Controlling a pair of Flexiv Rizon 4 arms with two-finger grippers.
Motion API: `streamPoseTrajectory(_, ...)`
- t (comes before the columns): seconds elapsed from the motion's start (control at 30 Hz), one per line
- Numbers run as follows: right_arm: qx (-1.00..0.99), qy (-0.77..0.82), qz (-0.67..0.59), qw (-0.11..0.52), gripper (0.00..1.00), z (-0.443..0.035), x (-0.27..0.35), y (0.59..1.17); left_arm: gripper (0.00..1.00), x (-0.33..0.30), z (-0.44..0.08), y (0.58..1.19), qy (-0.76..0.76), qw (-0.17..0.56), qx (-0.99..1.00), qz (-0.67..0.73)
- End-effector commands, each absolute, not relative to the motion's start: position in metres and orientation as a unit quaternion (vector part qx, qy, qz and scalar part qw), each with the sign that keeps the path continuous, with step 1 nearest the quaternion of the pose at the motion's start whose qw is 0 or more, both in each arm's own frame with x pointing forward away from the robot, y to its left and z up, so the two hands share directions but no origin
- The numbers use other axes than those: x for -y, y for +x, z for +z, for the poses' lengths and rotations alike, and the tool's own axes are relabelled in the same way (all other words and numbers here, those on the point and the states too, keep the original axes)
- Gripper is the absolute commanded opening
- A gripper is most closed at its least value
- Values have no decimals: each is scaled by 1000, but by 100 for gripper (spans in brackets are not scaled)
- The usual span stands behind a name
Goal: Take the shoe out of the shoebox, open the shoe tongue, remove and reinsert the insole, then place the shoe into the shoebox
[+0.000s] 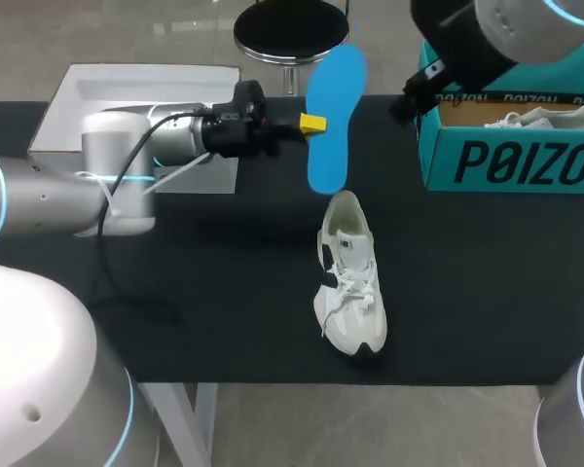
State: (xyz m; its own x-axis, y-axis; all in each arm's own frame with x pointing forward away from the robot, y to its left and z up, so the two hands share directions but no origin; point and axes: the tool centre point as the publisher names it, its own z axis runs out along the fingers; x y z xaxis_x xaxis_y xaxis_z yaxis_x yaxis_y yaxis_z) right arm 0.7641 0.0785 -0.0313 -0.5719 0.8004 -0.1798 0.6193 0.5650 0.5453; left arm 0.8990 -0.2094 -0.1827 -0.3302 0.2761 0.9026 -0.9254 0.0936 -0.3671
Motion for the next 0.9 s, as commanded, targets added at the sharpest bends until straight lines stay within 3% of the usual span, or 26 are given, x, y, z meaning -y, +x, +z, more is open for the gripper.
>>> streamPoseTrajectory(0.03, -859, 412, 219, 209, 100, -29, -72, 761, 0, 205, -178, 888, 314, 483, 553, 601)
streamPoseTrajectory(0.9, -860, 416, 204, 213, 100, -23, -69, 751, 0, 210, -187, 898, 320, 474, 556, 603)
